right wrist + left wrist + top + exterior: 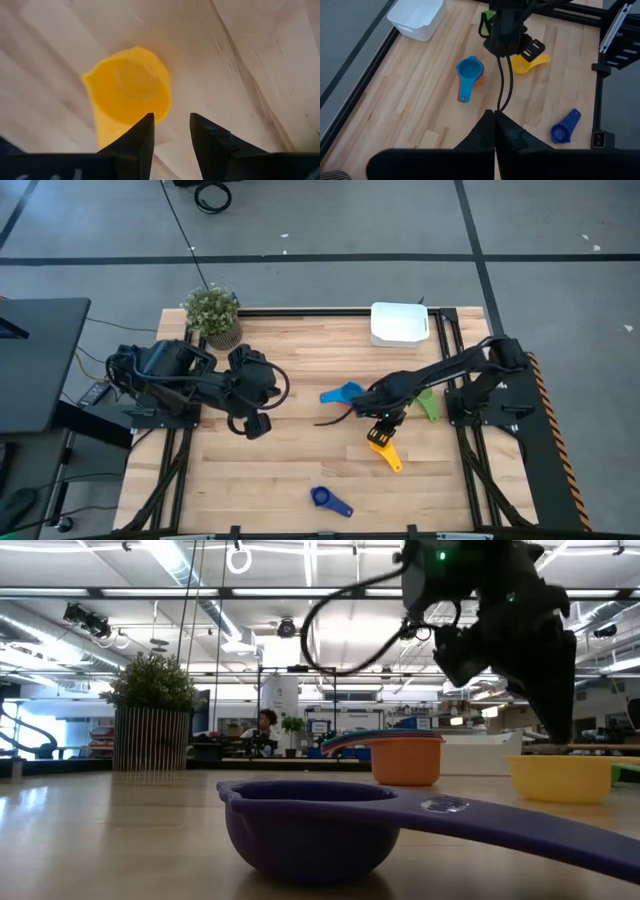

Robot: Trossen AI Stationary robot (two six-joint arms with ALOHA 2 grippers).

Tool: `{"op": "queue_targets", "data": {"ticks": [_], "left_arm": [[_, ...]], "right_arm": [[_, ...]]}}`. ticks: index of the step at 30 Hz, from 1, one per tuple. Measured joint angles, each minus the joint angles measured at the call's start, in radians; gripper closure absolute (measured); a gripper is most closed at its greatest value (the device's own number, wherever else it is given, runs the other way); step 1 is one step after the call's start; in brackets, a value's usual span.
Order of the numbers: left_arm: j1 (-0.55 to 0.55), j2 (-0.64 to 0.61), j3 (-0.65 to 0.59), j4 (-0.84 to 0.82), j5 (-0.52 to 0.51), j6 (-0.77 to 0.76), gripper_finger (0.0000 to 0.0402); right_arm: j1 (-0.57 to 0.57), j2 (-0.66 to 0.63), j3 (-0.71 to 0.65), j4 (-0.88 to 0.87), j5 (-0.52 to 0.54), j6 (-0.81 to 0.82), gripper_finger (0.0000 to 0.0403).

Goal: Nest measuring cups in basket
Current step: Stack the yellow measuring cup on top of the light blue measuring cup

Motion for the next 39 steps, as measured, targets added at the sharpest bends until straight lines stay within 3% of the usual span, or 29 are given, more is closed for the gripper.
{"op": "queue_targets", "data": {"ticks": [15, 22, 31, 39], "left_arm": [[0.000, 0.001, 0.000, 0.000, 0.000, 0.000, 0.0400], [0.000, 0.001, 0.000, 0.000, 0.000, 0.001, 0.0400], [0.000, 0.001, 0.000, 0.000, 0.000, 0.001, 0.0400], [0.001, 0.001, 0.000, 0.000, -0.029, 0.001, 0.0400]], "right_arm": [[-0.001, 0.158, 0.002, 0.141, 0.011, -0.045, 0.0278], [-0.003, 0.168, 0.009, 0.147, -0.020, -0.032, 0.0387], [-0.002, 0.162, 0.018, 0.130, -0.020, 0.044, 0.0392], [-0.001, 0.097, 0.187, 0.009, 0.026, 0.046, 0.0392]]}}
